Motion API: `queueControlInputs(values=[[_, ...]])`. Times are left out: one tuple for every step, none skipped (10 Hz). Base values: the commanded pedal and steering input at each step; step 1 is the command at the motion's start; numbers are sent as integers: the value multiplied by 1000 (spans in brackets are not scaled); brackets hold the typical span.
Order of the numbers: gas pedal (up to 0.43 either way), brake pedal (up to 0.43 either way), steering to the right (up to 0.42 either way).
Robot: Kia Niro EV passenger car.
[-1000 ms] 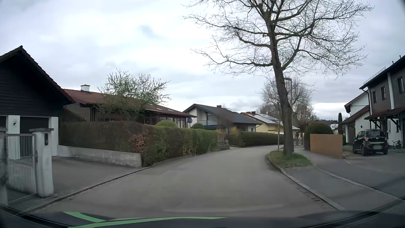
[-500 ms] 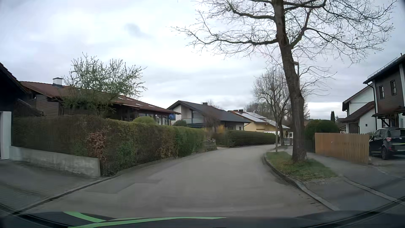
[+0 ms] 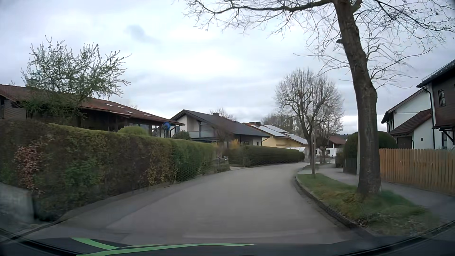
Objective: Follow the waypoints while adhering to traffic rules and regulations
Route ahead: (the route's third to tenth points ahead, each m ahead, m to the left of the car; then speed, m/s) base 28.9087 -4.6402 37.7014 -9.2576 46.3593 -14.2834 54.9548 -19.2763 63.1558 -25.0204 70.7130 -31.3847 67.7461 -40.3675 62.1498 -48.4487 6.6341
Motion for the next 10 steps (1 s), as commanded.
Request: queueControlInputs(values=[[0, 0, 55], [0, 0, 51], [0, 0, 48], [0, 0, 47], [0, 0, 47], [0, 0, 47], [0, 0, 47], [8, 0, 47], [20, 0, 47], [28, 0, 47]])
